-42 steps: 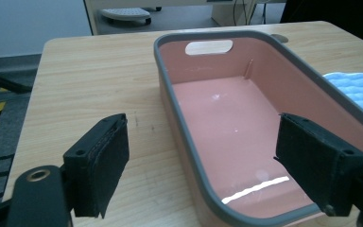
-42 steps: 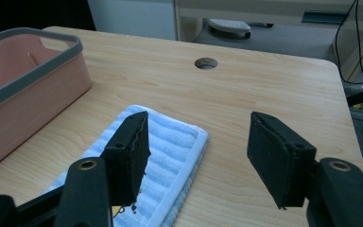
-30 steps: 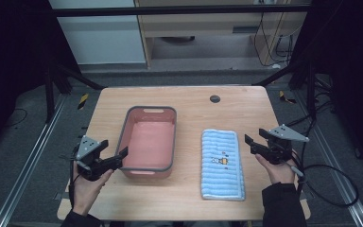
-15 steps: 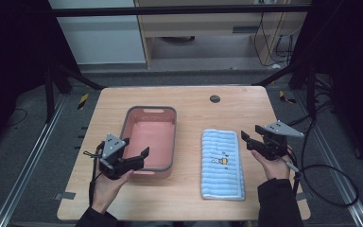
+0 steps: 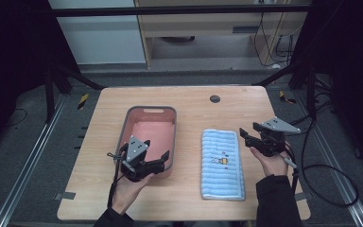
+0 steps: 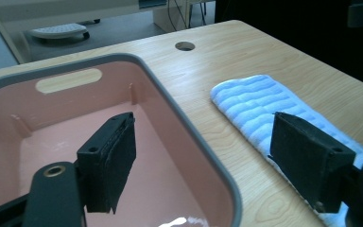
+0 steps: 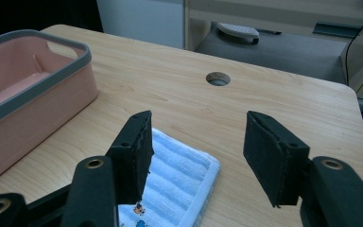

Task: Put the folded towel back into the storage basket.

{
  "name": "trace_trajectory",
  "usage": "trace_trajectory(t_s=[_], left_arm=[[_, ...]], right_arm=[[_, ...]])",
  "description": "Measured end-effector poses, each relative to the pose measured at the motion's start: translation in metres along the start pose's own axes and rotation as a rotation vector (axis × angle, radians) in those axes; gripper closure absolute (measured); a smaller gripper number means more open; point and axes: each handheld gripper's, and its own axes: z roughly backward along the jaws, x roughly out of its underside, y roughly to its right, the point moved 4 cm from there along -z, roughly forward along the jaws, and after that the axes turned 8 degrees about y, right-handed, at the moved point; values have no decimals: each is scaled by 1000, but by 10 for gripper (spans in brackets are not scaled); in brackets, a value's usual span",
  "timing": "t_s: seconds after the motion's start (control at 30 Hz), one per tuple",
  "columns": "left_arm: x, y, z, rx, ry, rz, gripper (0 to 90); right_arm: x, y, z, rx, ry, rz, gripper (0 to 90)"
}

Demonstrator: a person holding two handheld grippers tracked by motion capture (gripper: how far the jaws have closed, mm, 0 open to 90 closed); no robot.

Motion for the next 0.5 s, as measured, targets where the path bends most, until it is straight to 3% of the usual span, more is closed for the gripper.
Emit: trace_trajectory(t_s=[0.3,0.5], left_arm=[[1,21,-11,26,1,2,255],[2,34,-17,34,19,3,285]], right_arm=[[0,4,-4,11,-1,-6,434],[-4,8,-8,16,20,-51,412]])
